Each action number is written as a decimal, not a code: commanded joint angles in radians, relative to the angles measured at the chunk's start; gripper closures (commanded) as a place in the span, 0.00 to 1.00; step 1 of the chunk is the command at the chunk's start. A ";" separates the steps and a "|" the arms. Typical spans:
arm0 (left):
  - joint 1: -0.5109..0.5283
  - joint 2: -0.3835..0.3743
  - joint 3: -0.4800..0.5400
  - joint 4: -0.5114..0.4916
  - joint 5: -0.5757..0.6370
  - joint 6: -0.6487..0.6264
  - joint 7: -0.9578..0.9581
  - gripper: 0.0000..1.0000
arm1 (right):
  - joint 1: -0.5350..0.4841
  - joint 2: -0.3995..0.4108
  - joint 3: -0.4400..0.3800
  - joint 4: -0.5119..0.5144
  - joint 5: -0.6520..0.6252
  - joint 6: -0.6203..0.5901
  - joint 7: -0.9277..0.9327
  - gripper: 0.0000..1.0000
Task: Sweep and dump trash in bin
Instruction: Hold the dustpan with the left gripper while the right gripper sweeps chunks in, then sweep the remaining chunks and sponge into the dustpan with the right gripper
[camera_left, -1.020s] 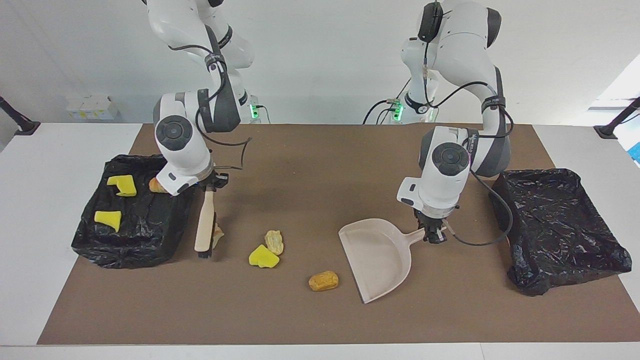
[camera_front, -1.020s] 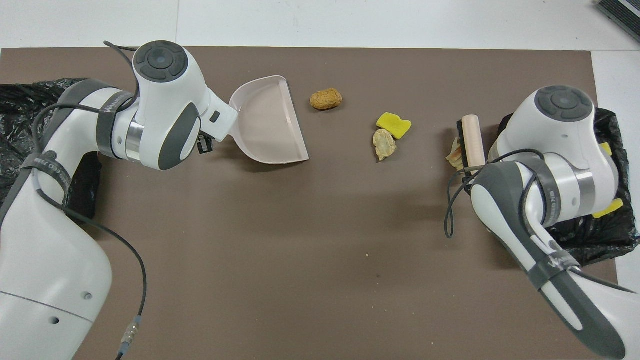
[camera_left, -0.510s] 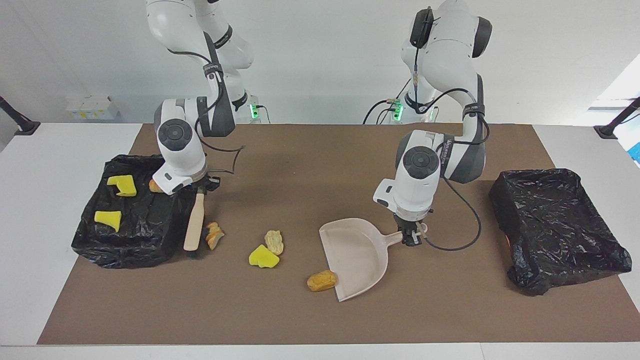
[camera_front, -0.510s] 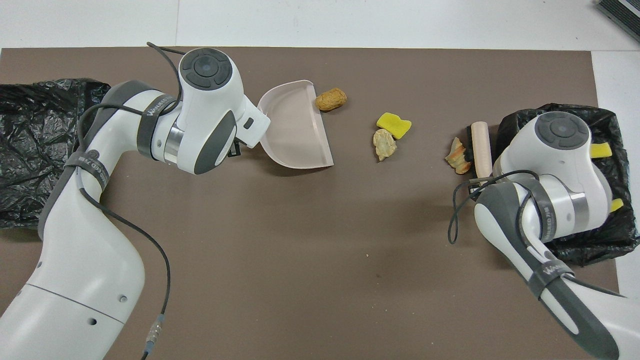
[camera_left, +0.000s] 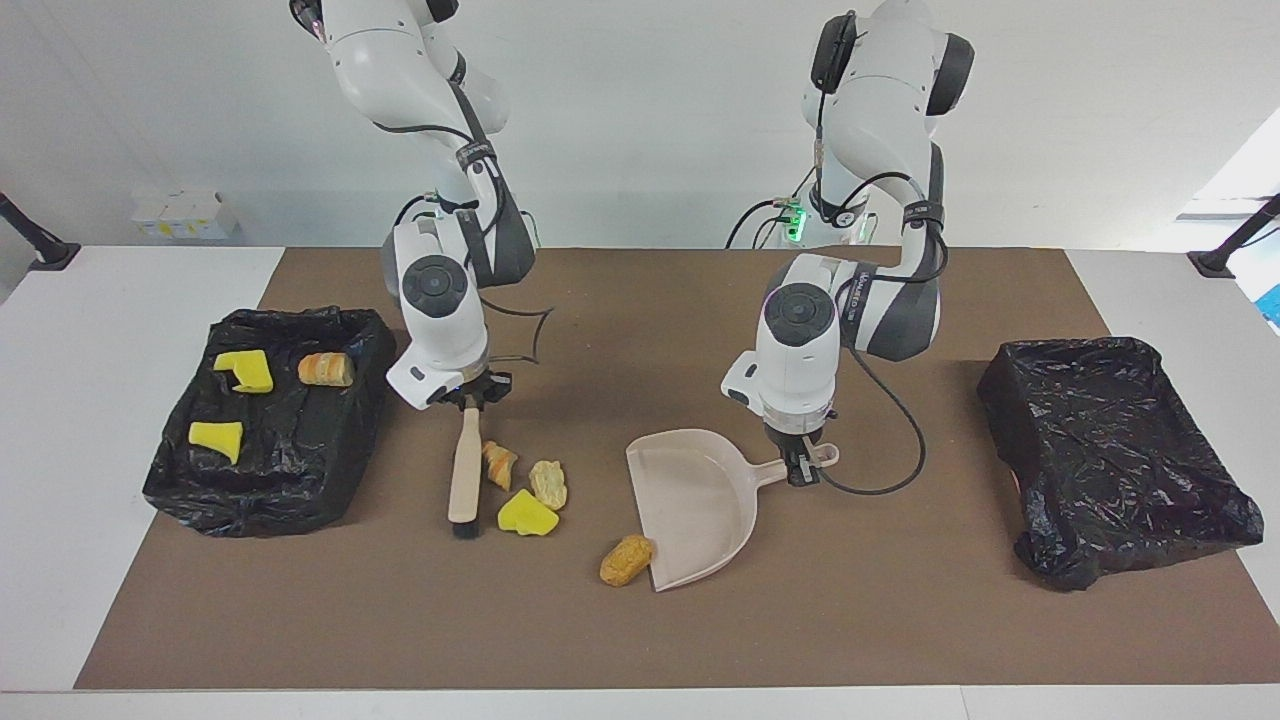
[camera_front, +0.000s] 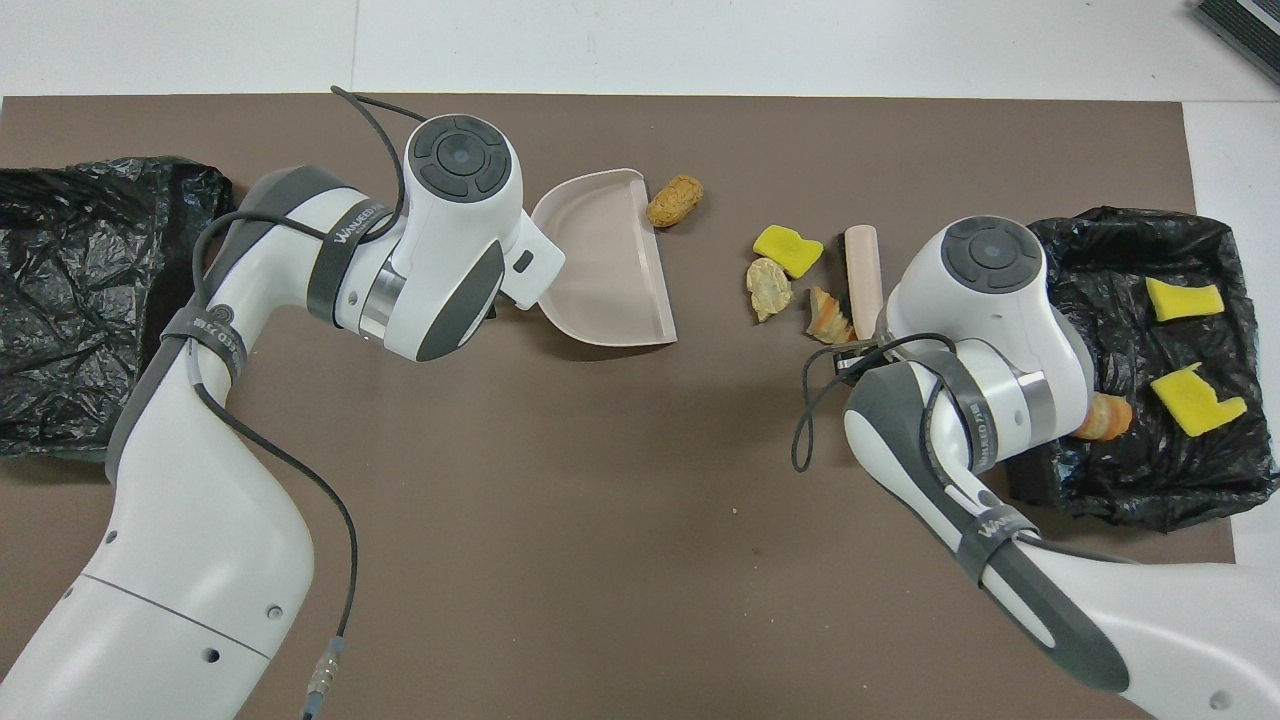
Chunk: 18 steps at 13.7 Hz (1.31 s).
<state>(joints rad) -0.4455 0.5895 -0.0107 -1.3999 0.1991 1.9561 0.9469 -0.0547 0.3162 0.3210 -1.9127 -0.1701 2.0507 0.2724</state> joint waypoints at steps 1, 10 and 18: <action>-0.016 -0.014 0.009 -0.040 0.035 0.006 -0.008 1.00 | 0.042 0.076 0.006 0.082 0.049 0.014 0.008 1.00; -0.029 -0.023 0.008 -0.056 0.036 0.009 -0.008 1.00 | 0.222 0.182 0.029 0.234 0.167 0.016 0.059 1.00; -0.021 -0.031 0.006 -0.083 0.032 0.040 -0.051 1.00 | 0.185 0.182 0.043 0.313 0.299 -0.036 0.039 1.00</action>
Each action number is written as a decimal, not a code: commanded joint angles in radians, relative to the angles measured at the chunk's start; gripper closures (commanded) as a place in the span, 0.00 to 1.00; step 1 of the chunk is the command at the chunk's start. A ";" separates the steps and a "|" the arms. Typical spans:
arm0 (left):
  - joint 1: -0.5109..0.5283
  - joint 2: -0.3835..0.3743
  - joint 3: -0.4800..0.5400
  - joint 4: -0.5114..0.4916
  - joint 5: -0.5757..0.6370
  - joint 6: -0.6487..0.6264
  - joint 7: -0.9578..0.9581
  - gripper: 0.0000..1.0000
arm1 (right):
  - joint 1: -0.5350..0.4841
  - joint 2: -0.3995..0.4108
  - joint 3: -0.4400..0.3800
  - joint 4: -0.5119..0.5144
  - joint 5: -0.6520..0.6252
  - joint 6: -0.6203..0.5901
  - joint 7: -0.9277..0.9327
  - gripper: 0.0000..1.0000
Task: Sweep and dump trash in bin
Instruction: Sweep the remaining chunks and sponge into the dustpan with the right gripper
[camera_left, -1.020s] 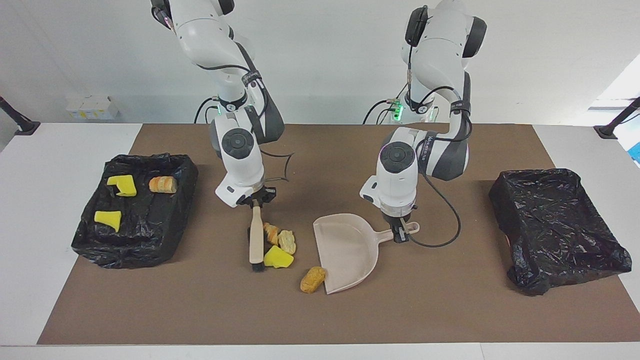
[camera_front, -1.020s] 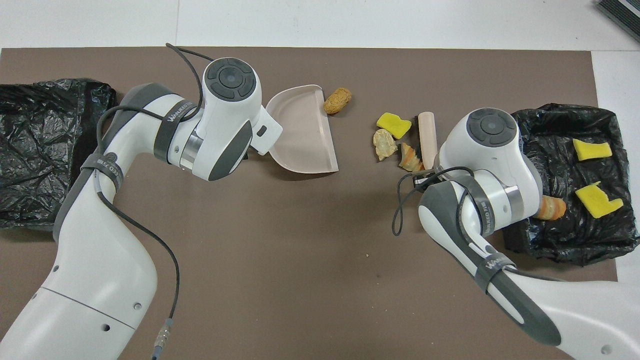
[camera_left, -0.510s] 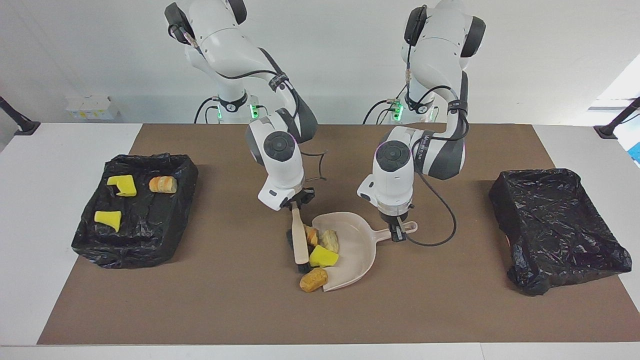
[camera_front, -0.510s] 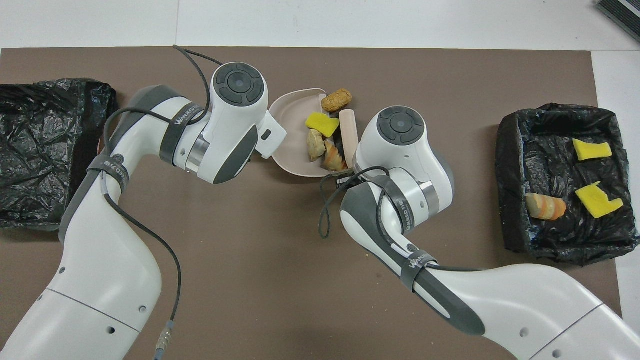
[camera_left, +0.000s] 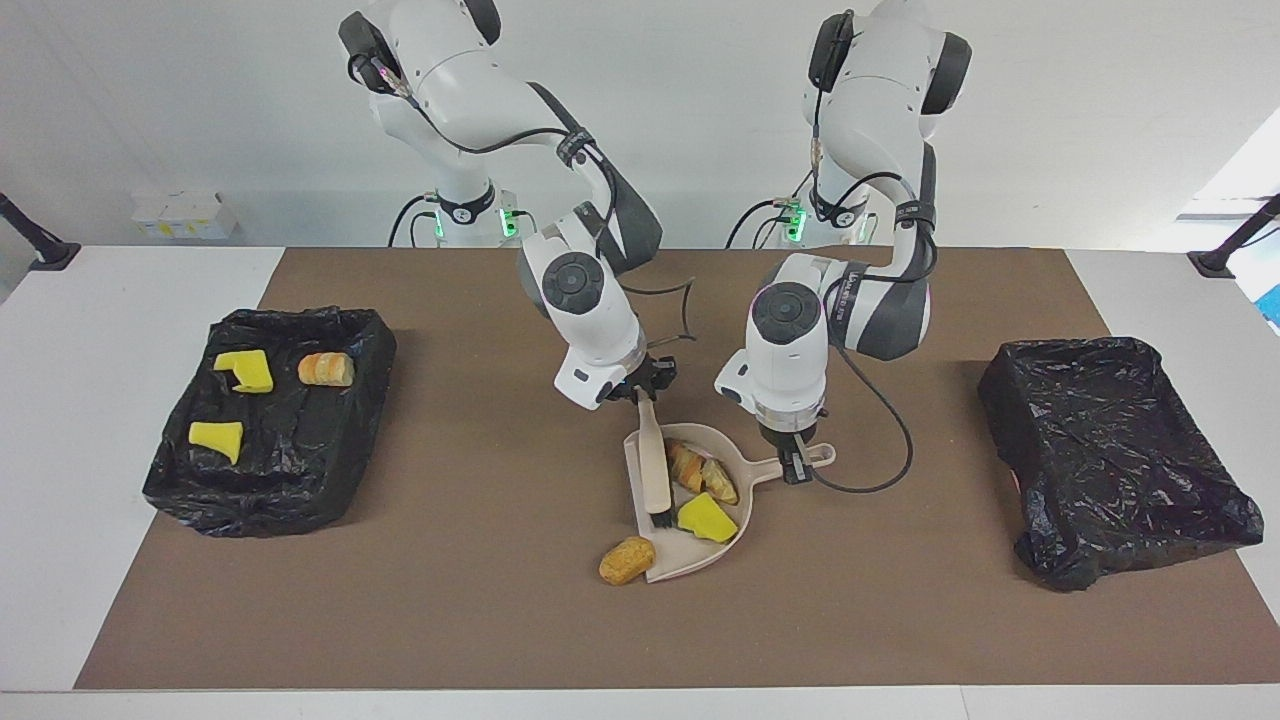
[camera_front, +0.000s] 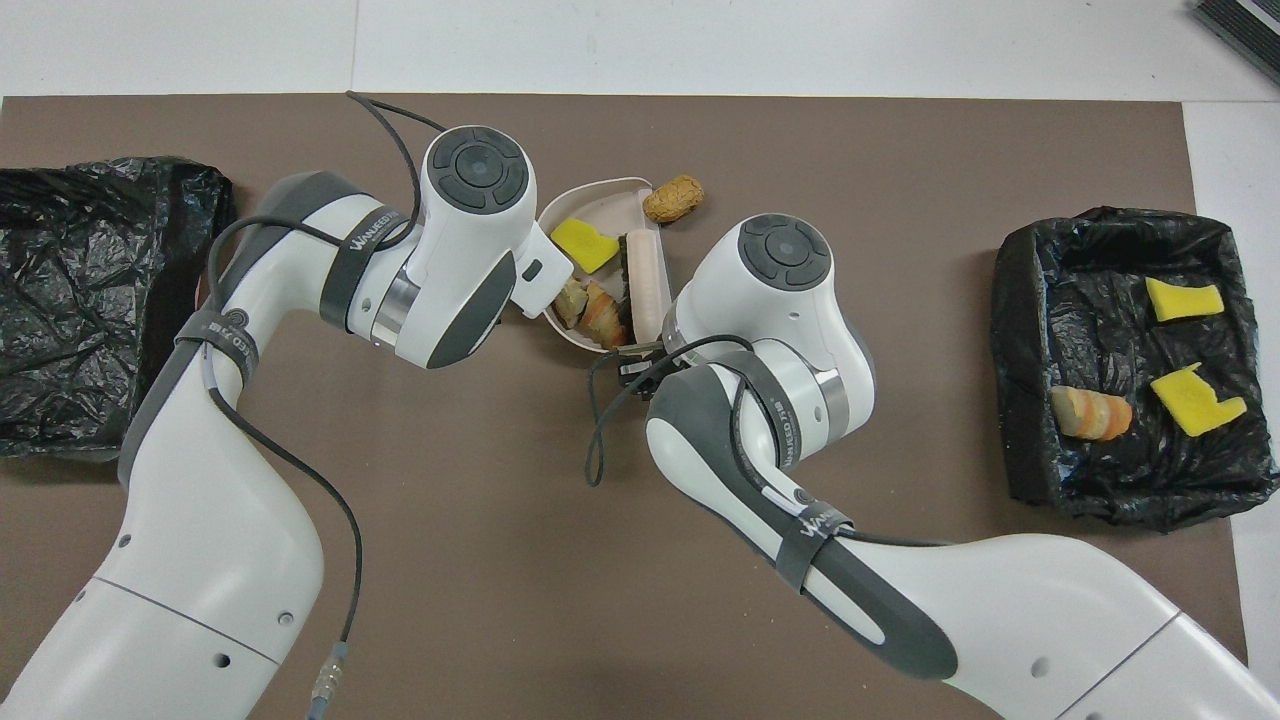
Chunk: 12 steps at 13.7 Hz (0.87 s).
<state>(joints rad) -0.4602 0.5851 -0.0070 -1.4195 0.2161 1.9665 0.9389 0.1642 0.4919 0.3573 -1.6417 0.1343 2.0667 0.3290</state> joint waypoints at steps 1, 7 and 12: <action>-0.006 -0.031 0.002 -0.073 0.016 0.035 -0.066 1.00 | -0.037 0.008 -0.003 0.075 -0.042 -0.068 -0.016 1.00; -0.012 -0.039 0.008 -0.082 0.016 0.012 -0.121 1.00 | -0.103 0.054 -0.023 0.115 -0.266 0.023 -0.083 1.00; -0.029 -0.064 0.013 -0.079 0.055 -0.067 -0.143 1.00 | -0.072 0.137 -0.018 0.168 -0.254 0.027 -0.113 1.00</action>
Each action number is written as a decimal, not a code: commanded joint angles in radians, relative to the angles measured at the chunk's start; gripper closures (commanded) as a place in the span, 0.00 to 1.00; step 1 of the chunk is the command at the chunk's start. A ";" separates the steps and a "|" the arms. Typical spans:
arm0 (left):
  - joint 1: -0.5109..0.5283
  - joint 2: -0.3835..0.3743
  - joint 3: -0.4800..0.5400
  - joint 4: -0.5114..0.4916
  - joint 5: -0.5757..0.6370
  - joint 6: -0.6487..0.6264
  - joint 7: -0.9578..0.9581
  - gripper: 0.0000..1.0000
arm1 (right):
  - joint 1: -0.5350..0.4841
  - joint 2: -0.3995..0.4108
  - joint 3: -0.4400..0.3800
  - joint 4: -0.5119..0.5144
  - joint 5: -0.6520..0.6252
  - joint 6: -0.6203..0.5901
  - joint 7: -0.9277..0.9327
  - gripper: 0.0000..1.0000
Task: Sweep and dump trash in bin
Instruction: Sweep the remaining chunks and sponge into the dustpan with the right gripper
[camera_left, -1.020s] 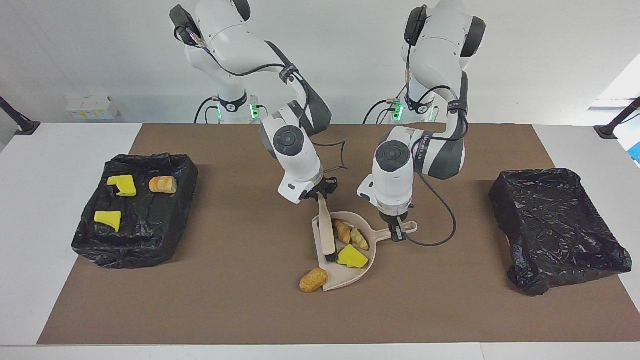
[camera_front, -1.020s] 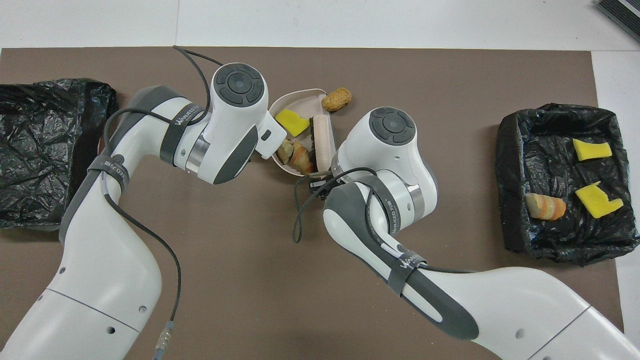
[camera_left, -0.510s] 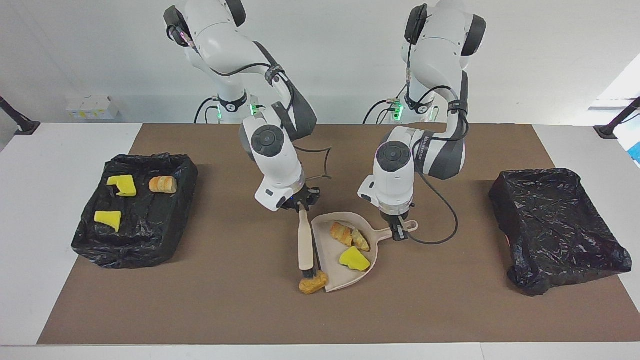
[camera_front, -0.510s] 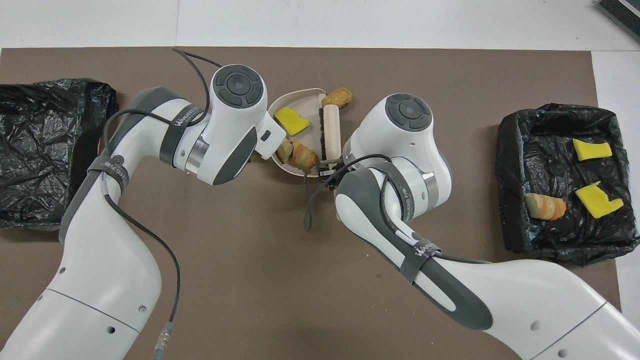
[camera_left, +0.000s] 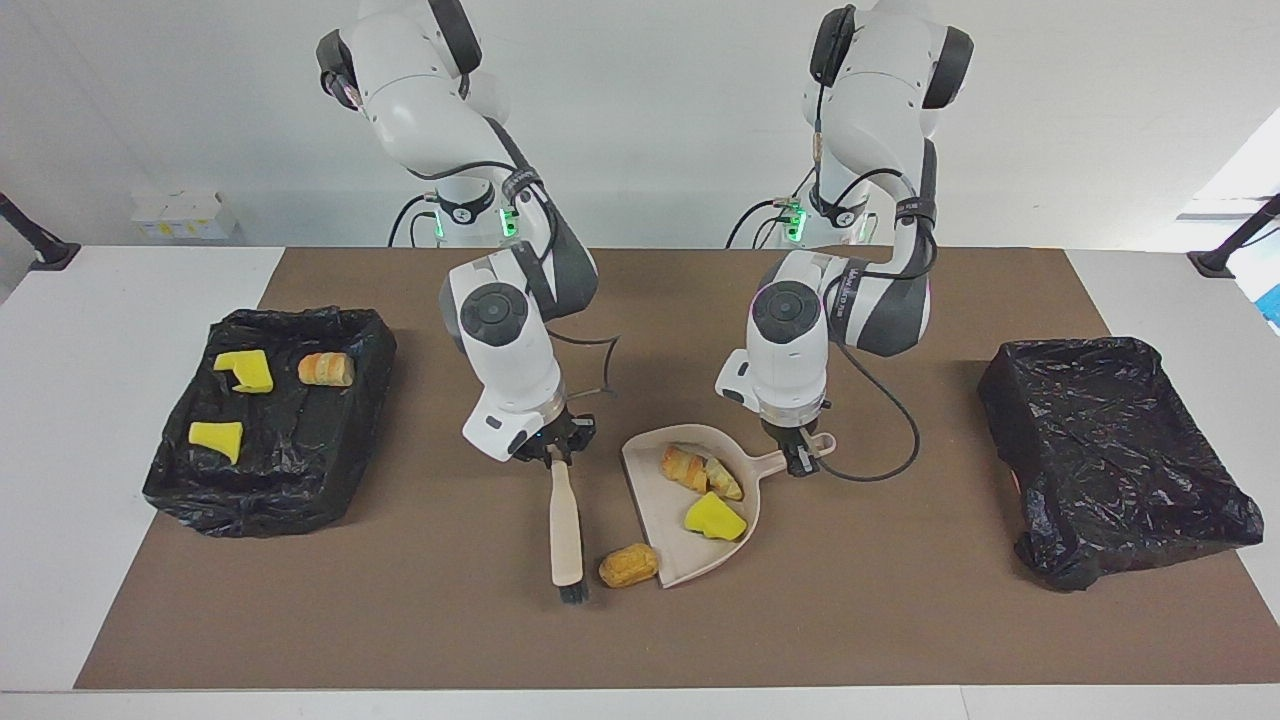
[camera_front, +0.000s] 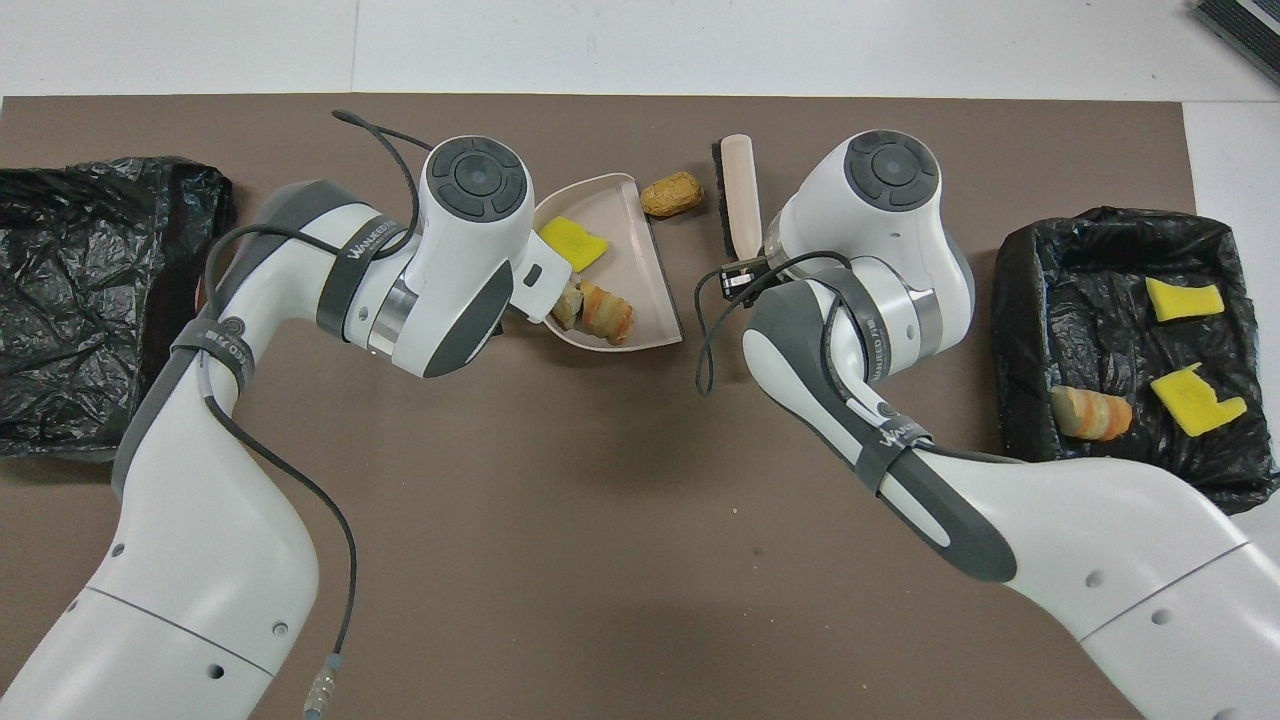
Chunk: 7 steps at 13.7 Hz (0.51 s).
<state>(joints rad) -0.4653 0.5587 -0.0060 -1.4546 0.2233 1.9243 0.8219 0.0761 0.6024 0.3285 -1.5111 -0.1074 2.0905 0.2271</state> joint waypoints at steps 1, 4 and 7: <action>-0.026 -0.042 0.011 -0.046 0.060 -0.039 -0.039 1.00 | 0.014 0.027 0.017 0.032 -0.005 -0.003 -0.012 1.00; -0.030 -0.043 0.011 -0.047 0.062 -0.047 -0.064 1.00 | 0.005 0.013 0.076 -0.007 0.098 -0.036 -0.012 1.00; -0.029 -0.045 0.009 -0.055 0.062 -0.042 -0.064 1.00 | 0.002 -0.009 0.119 -0.037 0.224 -0.107 -0.050 1.00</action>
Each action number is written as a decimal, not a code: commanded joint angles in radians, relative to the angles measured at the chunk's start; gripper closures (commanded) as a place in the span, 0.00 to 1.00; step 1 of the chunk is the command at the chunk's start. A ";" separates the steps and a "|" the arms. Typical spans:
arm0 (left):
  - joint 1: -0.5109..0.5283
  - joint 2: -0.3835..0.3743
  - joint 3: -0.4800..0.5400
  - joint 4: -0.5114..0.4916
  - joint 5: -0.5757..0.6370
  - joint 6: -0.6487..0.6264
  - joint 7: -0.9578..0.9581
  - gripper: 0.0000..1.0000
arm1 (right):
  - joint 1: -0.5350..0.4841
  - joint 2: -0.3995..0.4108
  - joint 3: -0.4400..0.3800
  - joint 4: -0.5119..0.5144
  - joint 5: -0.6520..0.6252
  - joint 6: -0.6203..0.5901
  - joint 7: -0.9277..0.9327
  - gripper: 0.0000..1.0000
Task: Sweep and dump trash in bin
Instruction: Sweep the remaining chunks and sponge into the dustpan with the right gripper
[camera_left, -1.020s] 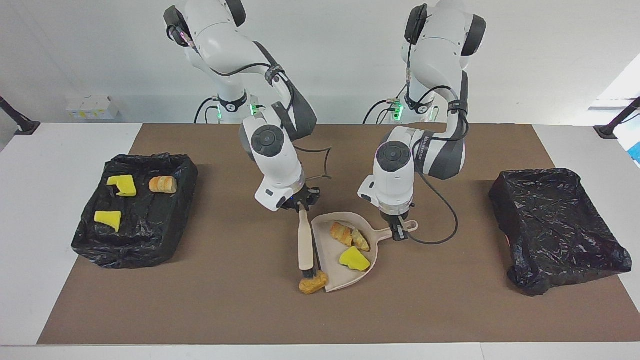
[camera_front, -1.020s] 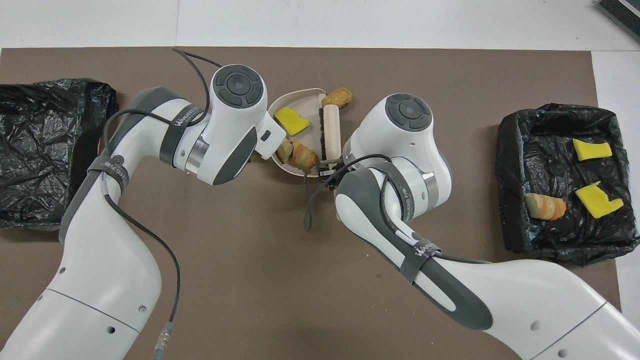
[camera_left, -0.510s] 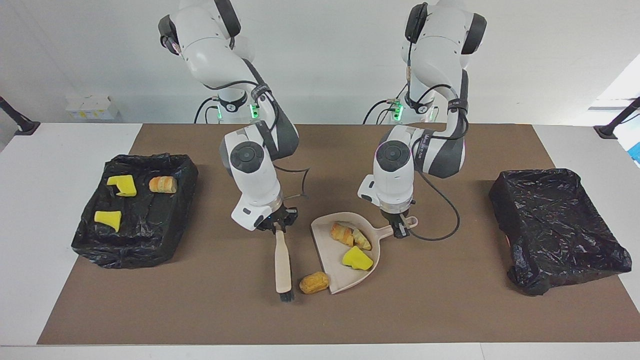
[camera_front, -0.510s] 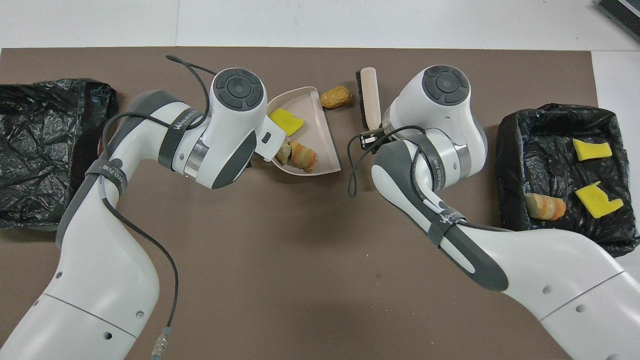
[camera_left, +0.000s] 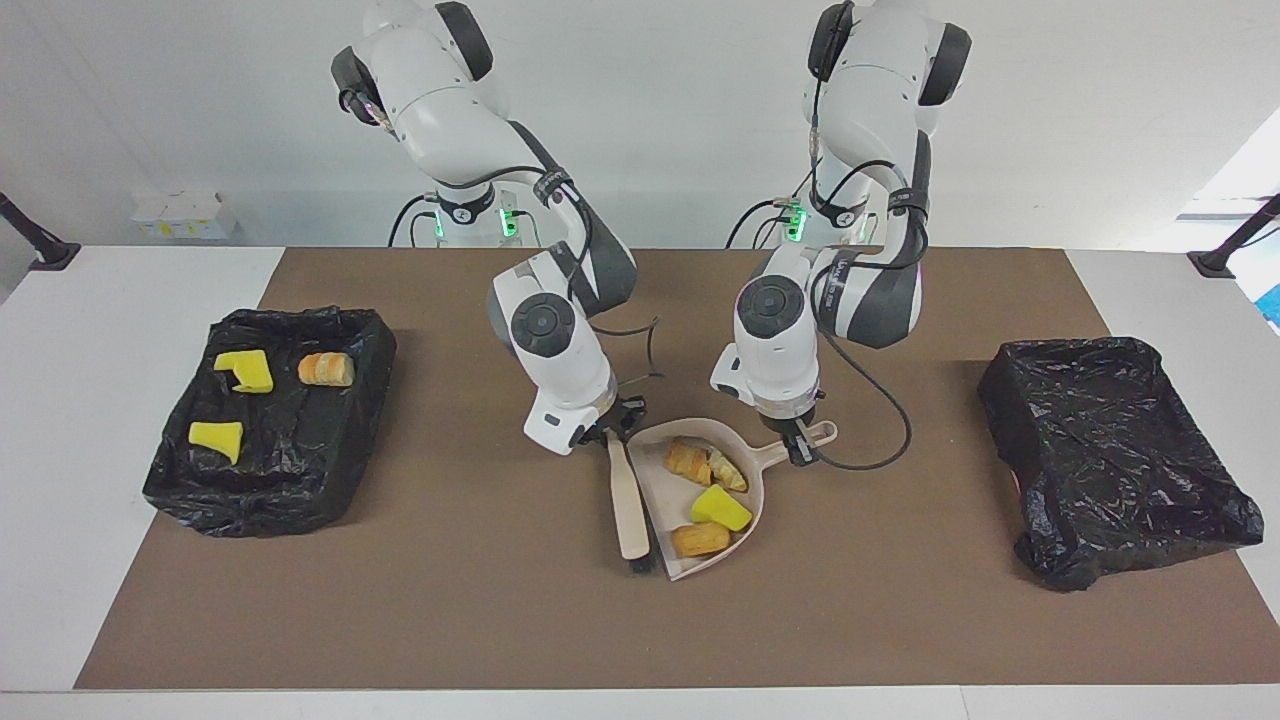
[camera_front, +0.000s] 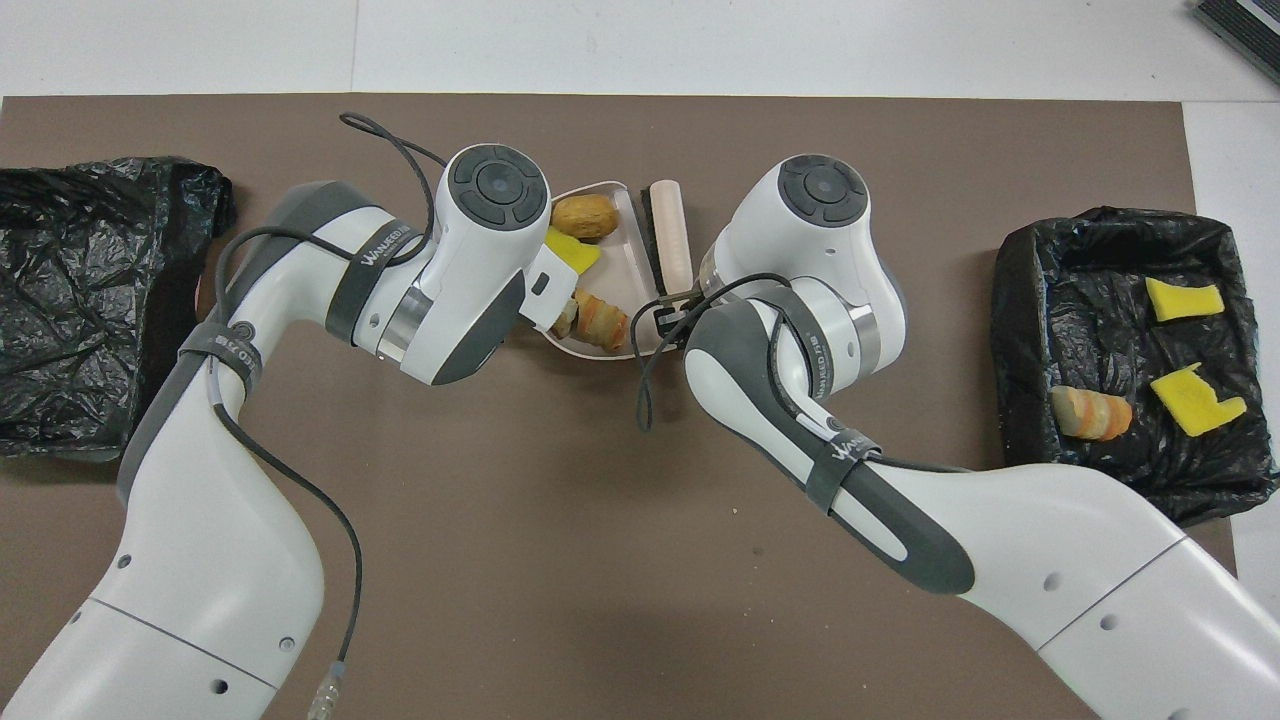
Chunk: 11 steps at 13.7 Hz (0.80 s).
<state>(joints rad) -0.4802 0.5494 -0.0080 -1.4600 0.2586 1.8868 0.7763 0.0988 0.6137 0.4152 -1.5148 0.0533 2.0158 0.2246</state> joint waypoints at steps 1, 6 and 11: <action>-0.014 -0.040 0.011 -0.057 0.027 0.004 -0.019 1.00 | -0.025 -0.020 0.039 -0.033 0.083 -0.049 -0.077 1.00; 0.020 -0.083 0.007 -0.089 0.025 0.018 0.102 1.00 | -0.108 -0.055 0.040 -0.022 0.099 -0.106 -0.080 1.00; 0.061 -0.305 0.013 -0.397 0.027 0.215 0.152 1.00 | -0.139 -0.227 0.031 -0.030 0.066 -0.279 -0.039 1.00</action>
<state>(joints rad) -0.4460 0.3881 0.0062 -1.6777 0.2651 2.0350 0.9016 -0.0439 0.4786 0.4403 -1.5083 0.1201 1.7947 0.1690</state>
